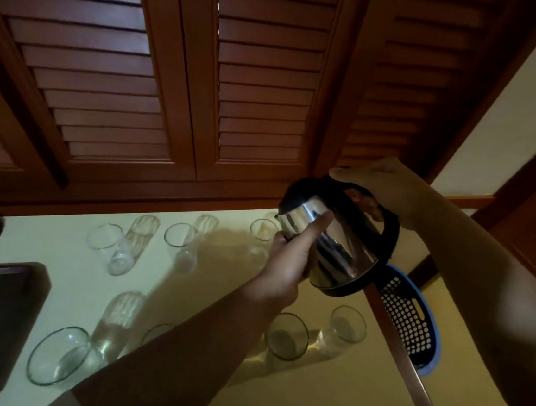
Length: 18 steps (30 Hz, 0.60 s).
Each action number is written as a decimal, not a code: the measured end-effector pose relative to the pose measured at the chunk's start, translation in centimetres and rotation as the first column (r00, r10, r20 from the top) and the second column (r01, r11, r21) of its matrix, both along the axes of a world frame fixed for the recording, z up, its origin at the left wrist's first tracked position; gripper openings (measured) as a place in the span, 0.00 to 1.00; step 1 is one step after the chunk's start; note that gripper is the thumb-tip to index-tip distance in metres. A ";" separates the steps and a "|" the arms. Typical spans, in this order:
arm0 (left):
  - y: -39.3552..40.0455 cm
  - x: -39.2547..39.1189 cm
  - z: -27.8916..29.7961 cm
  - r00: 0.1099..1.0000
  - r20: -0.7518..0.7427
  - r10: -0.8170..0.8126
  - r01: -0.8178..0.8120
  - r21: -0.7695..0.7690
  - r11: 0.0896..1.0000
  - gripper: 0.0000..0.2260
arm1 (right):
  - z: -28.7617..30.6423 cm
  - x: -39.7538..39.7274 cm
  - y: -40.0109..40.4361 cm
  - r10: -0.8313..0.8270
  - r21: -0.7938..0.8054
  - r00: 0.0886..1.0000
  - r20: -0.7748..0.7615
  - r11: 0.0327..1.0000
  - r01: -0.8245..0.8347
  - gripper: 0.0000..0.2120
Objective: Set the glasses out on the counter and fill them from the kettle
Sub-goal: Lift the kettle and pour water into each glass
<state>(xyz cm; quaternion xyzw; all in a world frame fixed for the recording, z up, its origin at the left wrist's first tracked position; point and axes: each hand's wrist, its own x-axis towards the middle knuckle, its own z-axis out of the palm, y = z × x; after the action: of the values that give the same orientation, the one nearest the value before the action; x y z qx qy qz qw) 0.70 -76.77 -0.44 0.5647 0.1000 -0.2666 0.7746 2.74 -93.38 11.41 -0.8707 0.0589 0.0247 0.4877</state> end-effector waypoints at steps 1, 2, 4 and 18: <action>0.2 0.1 -0.1 1.000 -0.010 -0.003 0.003 -0.021 1.000 0.35 | -0.1 0.3 0.3 -0.006 -0.015 1.000 -0.011 1.000 0.006 0.29; 0.4 0.3 -0.3 1.000 -0.018 -0.009 0.009 -0.040 0.999 0.38 | -0.2 0.5 0.6 -0.012 -0.026 1.000 -0.023 1.000 0.012 0.30; 0.6 0.5 -0.6 0.999 -0.029 -0.032 0.031 -0.058 0.998 0.44 | -0.2 0.7 1.0 -0.013 -0.041 0.999 -0.050 0.999 0.011 0.28; 0.8 0.6 -0.8 0.989 -0.111 -0.100 0.091 -0.080 0.993 0.41 | 1.0 0.4 2.5 -0.022 -0.101 0.996 -0.091 0.995 0.012 0.27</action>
<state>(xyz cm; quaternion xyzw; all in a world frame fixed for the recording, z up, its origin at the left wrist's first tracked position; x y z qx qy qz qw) 1.29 -75.94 -1.29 0.5231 0.1073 -0.3393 0.7745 3.12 -90.89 12.41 -0.8914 0.0899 0.0578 0.4403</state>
